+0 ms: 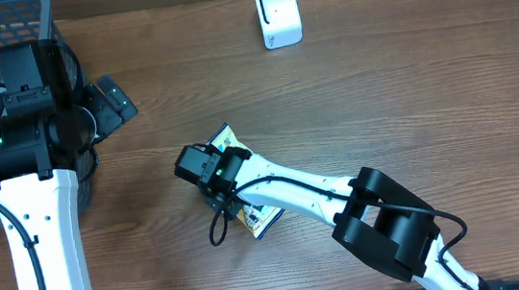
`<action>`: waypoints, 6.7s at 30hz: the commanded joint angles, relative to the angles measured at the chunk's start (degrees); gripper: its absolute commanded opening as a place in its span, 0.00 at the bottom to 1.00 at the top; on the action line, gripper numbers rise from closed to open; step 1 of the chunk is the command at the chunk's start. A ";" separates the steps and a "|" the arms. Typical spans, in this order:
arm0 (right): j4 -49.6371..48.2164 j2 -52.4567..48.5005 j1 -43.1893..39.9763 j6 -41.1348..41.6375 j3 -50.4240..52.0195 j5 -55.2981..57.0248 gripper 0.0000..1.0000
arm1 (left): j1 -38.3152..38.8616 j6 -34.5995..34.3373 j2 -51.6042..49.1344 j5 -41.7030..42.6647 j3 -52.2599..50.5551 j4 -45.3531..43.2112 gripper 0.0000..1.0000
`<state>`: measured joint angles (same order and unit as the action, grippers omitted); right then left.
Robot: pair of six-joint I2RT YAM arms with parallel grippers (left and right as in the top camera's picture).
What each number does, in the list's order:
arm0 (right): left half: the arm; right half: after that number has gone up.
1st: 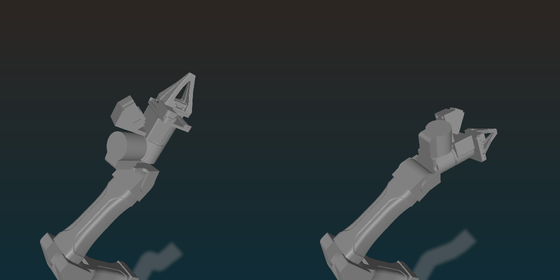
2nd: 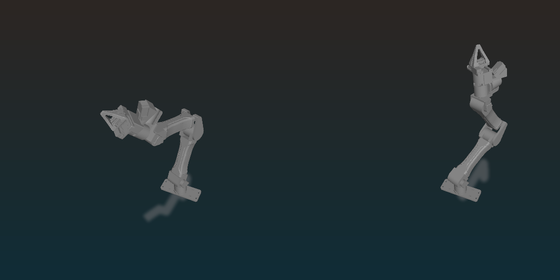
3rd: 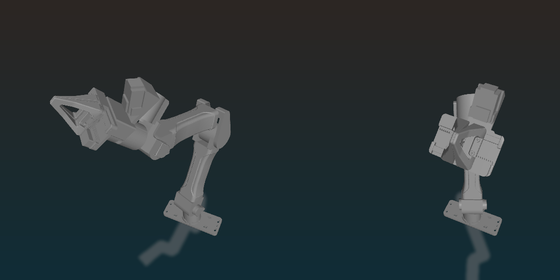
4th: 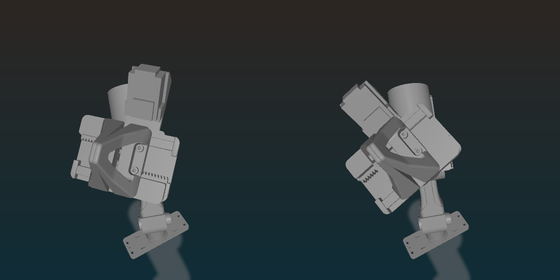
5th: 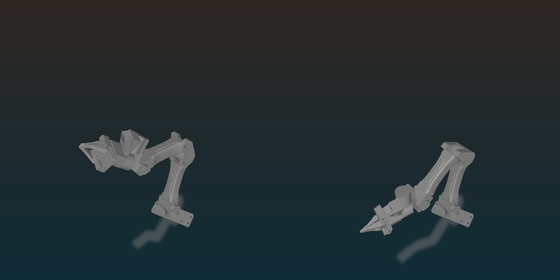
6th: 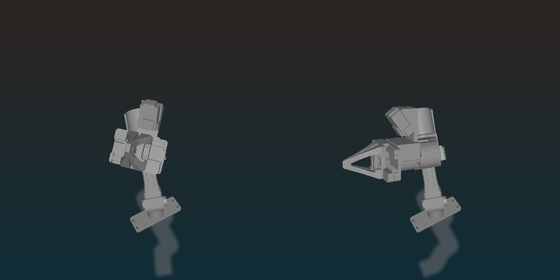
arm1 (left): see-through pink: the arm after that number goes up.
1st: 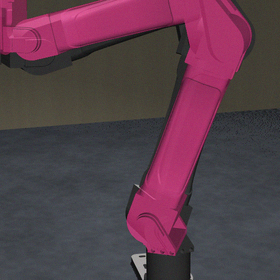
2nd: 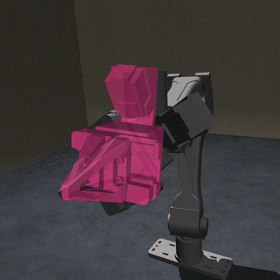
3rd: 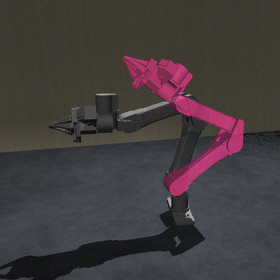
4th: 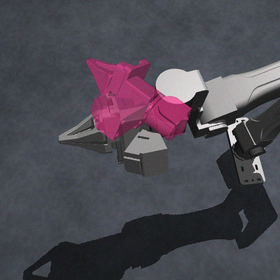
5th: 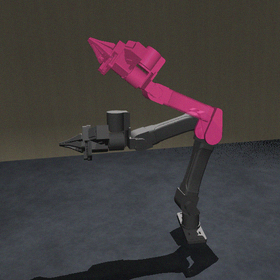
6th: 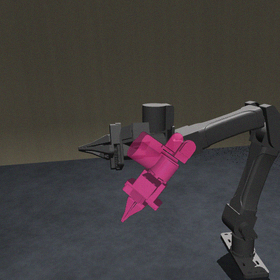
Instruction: Scan the item barcode
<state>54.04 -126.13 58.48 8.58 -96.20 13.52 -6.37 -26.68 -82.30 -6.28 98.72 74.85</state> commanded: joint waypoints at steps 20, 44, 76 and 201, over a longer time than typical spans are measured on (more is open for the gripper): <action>13.40 1.88 -10.51 5.16 -12.76 -15.19 0.04 | -0.02 -0.57 -0.13 -0.74 0.55 -0.04 1.00; 38.38 1.88 -44.06 -16.55 -23.87 -90.36 0.04 | -0.04 -0.57 -0.13 -0.74 0.55 -0.02 1.00; 9.92 1.88 -43.19 10.49 -23.78 -46.73 0.04 | -0.02 -0.57 -0.13 -0.72 0.55 -0.04 1.00; 19.50 18.25 -91.54 25.55 -22.51 -17.46 1.00 | -0.04 -0.57 -0.13 -0.74 0.55 -0.04 1.00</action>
<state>72.34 -115.42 -33.39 33.89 -116.20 5.15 -6.37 -26.70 -82.41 -6.28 98.72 74.85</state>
